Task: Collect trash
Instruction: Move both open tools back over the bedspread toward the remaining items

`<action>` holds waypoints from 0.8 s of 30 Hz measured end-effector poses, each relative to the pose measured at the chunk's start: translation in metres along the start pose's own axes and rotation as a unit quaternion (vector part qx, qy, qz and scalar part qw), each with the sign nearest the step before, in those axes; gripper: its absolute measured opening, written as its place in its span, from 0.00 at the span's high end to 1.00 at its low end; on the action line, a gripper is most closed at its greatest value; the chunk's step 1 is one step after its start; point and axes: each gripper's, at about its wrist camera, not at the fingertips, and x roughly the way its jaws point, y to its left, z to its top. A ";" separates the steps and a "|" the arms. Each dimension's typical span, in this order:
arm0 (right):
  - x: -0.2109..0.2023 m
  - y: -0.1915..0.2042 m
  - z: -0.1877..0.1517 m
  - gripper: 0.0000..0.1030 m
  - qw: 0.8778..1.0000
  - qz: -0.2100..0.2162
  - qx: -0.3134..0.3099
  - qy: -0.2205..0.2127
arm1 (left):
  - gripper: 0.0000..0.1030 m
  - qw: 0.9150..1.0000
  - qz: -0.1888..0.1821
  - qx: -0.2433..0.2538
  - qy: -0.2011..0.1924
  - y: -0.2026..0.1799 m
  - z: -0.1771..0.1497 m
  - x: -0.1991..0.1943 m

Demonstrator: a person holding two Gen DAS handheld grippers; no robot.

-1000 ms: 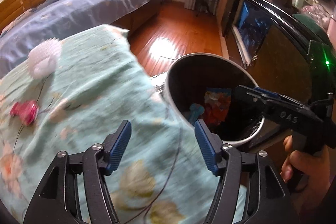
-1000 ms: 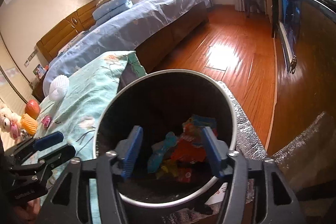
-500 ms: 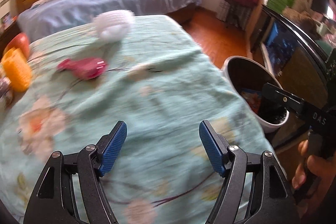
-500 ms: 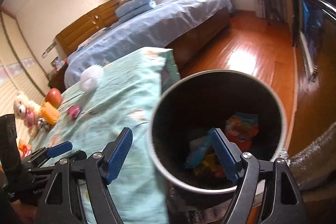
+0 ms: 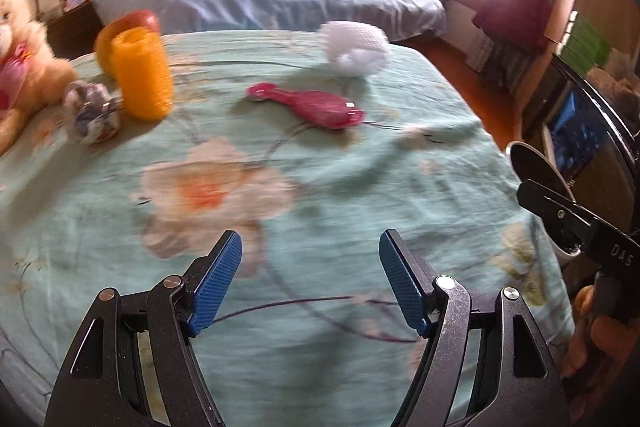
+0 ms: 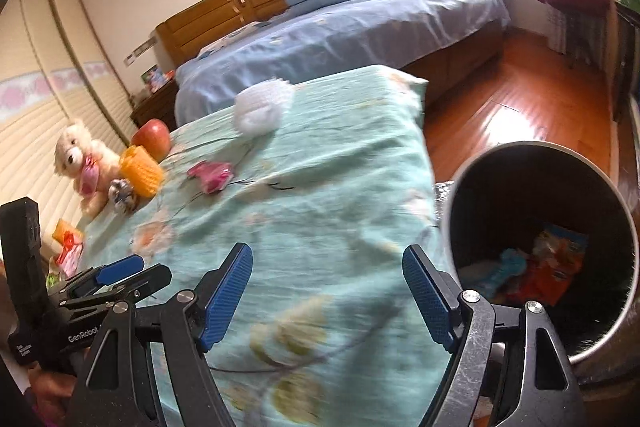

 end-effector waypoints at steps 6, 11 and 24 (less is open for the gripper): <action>0.015 0.027 0.002 0.23 0.999 0.018 -0.026 0.012 | 0.29 0.999 0.019 -0.029 -0.005 0.030 0.000 -0.005; 0.032 0.052 0.006 0.23 0.998 0.033 -0.047 0.028 | 0.29 0.998 0.037 -0.058 -0.009 0.061 0.001 -0.010; 0.074 0.096 0.019 0.23 0.993 0.049 -0.089 0.060 | 0.29 0.991 0.075 -0.106 -0.014 0.123 0.014 -0.008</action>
